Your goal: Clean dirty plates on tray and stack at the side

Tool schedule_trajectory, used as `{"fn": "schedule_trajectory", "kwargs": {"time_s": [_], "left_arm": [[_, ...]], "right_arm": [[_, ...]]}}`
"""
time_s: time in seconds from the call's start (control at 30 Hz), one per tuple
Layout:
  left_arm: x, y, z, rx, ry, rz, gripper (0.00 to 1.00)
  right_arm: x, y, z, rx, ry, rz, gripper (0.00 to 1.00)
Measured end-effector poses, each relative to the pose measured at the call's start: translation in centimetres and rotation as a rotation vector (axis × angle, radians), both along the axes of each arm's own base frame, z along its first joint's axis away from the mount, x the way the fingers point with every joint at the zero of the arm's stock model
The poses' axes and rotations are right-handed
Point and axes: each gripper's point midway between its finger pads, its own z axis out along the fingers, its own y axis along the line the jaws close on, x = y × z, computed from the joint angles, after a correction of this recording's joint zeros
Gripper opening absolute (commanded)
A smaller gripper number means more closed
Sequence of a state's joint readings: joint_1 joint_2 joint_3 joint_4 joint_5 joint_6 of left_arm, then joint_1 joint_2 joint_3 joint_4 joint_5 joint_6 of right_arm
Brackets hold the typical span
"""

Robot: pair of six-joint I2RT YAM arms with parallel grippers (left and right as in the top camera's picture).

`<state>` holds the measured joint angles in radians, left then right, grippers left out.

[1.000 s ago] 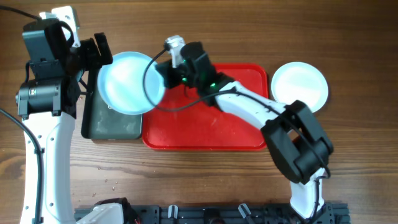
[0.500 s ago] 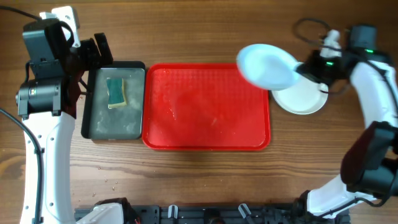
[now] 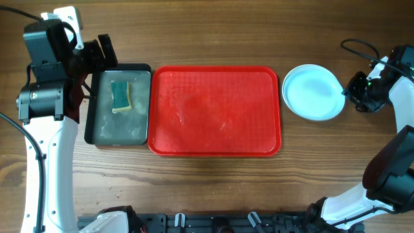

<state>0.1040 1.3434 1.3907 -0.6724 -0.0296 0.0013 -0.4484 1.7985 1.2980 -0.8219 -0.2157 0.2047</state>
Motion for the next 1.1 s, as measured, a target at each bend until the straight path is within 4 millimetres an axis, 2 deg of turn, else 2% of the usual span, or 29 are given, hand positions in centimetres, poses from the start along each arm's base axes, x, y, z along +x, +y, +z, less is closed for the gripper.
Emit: {"fn": "schedule_trajectory", "kwargs": {"time_s": [0.03, 0.17, 0.23, 0.3, 0.4, 0.43, 0.57, 0.63, 0.67, 0.7, 0.8, 0.83, 0.87, 0.9, 1.0, 1.1], "left_arm": [[0.0, 0.0, 0.0, 0.000, 0.000, 0.000, 1.00], [0.0, 0.0, 0.0, 0.000, 0.000, 0.000, 1.00], [0.0, 0.0, 0.0, 0.000, 0.000, 0.000, 1.00], [0.0, 0.0, 0.0, 0.000, 0.000, 0.000, 1.00], [0.0, 0.0, 0.0, 0.000, 0.001, 0.000, 1.00], [0.0, 0.0, 0.0, 0.000, 0.000, 0.000, 1.00], [0.0, 0.0, 0.0, 0.000, 0.000, 0.000, 1.00], [0.0, 0.0, 0.0, 0.000, 0.000, 0.000, 1.00], [0.0, 0.0, 0.0, 0.000, 0.000, -0.001, 1.00], [0.0, 0.0, 0.0, 0.000, 0.000, 0.000, 1.00], [0.0, 0.0, 0.0, 0.000, 0.000, 0.000, 1.00], [0.0, 0.0, 0.0, 0.000, 0.000, 0.000, 1.00], [0.0, 0.0, 0.0, 0.000, 0.000, 0.000, 1.00], [0.0, 0.0, 0.0, 0.000, 0.000, 0.000, 1.00], [0.0, 0.0, 0.0, 0.000, 0.000, 0.000, 1.00], [0.0, 0.0, 0.0, 0.000, 0.000, 0.000, 1.00]], "right_arm": [[0.0, 0.0, 0.0, 0.001, 0.001, -0.002, 0.79], [0.3, 0.8, 0.2, 0.042, -0.018, 0.009, 0.79], [0.5, 1.8, 0.3, 0.074, -0.028, 0.030, 0.80], [1.0, 3.8, 0.2, 0.100, -0.041, 0.092, 0.81], [1.0, 8.8, -0.9, 0.117, -0.031, 0.274, 0.81], [1.1, 11.1, -1.1, 0.116, -0.033, 0.360, 0.81], [0.9, 17.4, -1.1, 0.102, -0.036, 0.586, 0.82], [0.4, 20.3, -1.2, 0.084, -0.027, 0.681, 0.80], [-0.1, 21.8, -1.4, 0.057, -0.014, 0.733, 0.76], [-0.2, 22.2, -1.5, 0.038, -0.008, 0.749, 0.72], [-0.1, 20.4, -2.1, -0.118, 0.038, 0.746, 0.55], [0.0, 19.8, -2.2, -0.154, 0.047, 0.740, 0.43], [0.1, 19.3, -2.3, -0.184, 0.054, 0.737, 0.20], [0.1, 19.0, -2.3, -0.192, 0.056, 0.732, 0.06], [0.3, 17.9, -2.3, -0.209, 0.060, 0.707, 0.04], [0.5, 15.4, -2.3, -0.223, 0.085, 0.565, 0.04]]}}
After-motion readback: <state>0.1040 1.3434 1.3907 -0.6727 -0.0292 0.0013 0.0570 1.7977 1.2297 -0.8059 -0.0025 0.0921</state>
